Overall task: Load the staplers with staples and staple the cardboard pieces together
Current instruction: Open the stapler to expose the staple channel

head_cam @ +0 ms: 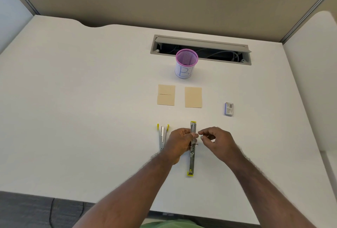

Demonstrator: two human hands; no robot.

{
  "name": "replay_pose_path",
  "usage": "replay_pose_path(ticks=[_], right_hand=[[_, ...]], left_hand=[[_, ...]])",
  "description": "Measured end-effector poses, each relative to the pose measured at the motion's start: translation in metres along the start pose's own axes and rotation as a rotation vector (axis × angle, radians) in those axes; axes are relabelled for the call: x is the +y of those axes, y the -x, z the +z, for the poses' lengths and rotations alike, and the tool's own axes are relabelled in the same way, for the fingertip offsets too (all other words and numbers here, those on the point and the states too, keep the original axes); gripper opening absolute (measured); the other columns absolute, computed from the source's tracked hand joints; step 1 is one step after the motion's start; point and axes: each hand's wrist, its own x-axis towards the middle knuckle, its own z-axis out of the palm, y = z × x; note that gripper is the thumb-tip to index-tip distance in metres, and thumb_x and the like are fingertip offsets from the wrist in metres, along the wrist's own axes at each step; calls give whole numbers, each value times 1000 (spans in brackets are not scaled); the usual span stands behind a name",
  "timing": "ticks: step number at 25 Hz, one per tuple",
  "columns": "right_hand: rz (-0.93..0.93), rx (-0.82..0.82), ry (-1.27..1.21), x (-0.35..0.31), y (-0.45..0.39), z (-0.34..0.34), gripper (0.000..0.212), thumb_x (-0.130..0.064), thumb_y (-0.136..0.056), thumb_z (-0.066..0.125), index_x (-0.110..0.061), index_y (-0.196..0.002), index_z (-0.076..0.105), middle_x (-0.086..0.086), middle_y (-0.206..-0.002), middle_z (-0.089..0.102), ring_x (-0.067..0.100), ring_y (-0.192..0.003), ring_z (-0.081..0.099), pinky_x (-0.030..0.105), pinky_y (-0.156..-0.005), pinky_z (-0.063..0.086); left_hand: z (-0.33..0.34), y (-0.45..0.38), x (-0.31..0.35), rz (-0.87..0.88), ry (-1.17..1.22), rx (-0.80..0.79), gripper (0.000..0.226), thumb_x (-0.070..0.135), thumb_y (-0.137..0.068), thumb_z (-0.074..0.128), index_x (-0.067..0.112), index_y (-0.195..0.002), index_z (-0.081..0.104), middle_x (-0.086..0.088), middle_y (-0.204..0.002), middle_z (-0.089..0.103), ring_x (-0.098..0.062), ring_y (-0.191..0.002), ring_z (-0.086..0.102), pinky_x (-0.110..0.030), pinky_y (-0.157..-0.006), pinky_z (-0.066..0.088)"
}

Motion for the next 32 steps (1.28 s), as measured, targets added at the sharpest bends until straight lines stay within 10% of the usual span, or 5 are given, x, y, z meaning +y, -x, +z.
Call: replay_pose_path(ticks=[6,10,18,23,32], right_hand=[[46,31,-112,7,-3,2,23,-14,-87,69,-37,-91,72,-11,-89,70,0,-73,66,16,-72,50],[128,61,-171,10,-5,3,16,-20,-87,69,-33,-95,73,-3,-76,74,15,-74,70,36,-79,58],[160,90,-206,14,-5,0,10,-26,-85,71,-36,-84,71,3,-69,73,19,-66,67,36,-71,56],[186,78,-211,16,-3,-2,8,-27,-86,70,-35,-85,72,6,-70,73,27,-72,68,43,-72,59],[197,96,-256,15,-5,-6,10,-26,-86,71,-36,-85,72,3,-68,73,21,-70,69,44,-74,60]], left_hand=[[9,-13,-2,43,-207,139,8,21,-92,63,18,-85,65,-6,-83,63,-21,-76,58,-46,-80,58],[15,-16,4,122,-420,232,17,23,-90,64,13,-75,66,0,-71,62,-19,-66,54,-37,-69,54],[23,-19,15,76,-714,295,33,24,-84,59,12,-55,49,-2,-53,52,-20,-56,45,-24,-52,35],[30,-19,19,97,-816,302,21,18,-83,56,9,-64,57,-19,-70,61,-39,-73,56,-26,-56,36],[28,-30,19,134,-905,319,25,23,-88,58,10,-108,67,-7,-116,63,-24,-104,62,-26,-78,43]])
